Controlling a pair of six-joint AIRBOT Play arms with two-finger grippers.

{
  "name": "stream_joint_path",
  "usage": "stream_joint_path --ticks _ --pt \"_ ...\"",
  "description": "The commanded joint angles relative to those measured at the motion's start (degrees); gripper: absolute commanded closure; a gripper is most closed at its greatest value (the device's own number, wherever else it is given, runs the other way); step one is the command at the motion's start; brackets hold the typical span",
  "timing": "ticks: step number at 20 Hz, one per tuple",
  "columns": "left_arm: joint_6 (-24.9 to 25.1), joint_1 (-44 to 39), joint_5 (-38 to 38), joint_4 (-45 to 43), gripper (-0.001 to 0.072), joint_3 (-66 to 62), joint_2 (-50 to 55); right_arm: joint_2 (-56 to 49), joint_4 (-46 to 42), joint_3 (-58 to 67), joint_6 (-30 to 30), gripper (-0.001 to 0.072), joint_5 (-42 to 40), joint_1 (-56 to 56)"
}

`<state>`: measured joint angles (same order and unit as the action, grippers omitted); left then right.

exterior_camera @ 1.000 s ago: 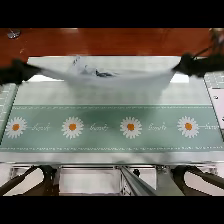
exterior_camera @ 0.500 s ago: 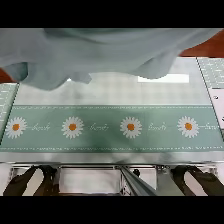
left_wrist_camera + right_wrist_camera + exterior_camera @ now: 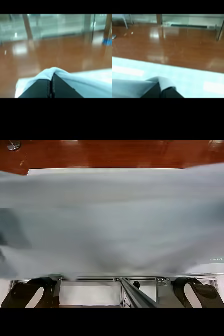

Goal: Fold the shirts.

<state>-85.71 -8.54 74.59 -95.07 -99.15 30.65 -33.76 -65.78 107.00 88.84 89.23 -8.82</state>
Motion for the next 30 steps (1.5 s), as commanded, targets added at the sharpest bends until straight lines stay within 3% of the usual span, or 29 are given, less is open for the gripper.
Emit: stream_joint_path --ticks 1,4,9,13,16,23,27,30 --pt "-1.2 -4.7 1.5 -6.2 0.0686 8.4 0.5 0.8 2.4 -7.0 1.0 0.0677 3.6 0.0" --pt "-3.3 -4.7 -2.5 -6.2 0.0685 19.7 4.0 0.8 6.7 -20.7 -0.7 0.0677 -0.4 0.0" --pt "-14.1 -4.6 -18.9 -6.1 0.0685 34.4 14.4 -5.6 6.8 -39.7 -5.1 0.0677 -12.9 0.0" --pt "-20.9 -3.3 -29.9 -6.1 0.0685 34.0 28.0 -21.9 7.0 -39.3 -6.9 0.0677 -25.2 0.0" --pt "-26.4 1.7 -32.2 -4.0 0.0685 29.4 38.4 -36.8 7.9 -32.7 -6.8 0.0677 -27.8 0.0" --pt "-24.8 8.7 -32.1 13.5 0.0685 19.5 54.9 -63.1 15.4 -13.8 -4.8 0.0677 -27.9 0.1" --pt "-19.0 9.3 -26.6 17.0 0.0685 19.1 56.0 -66.1 17.2 -13.7 -6.6 0.0677 -22.6 0.0" --pt "-9.4 11.2 -16.8 18.3 0.0685 17.1 54.5 -64.3 17.2 -13.7 -10.0 0.0677 -14.9 -1.0"
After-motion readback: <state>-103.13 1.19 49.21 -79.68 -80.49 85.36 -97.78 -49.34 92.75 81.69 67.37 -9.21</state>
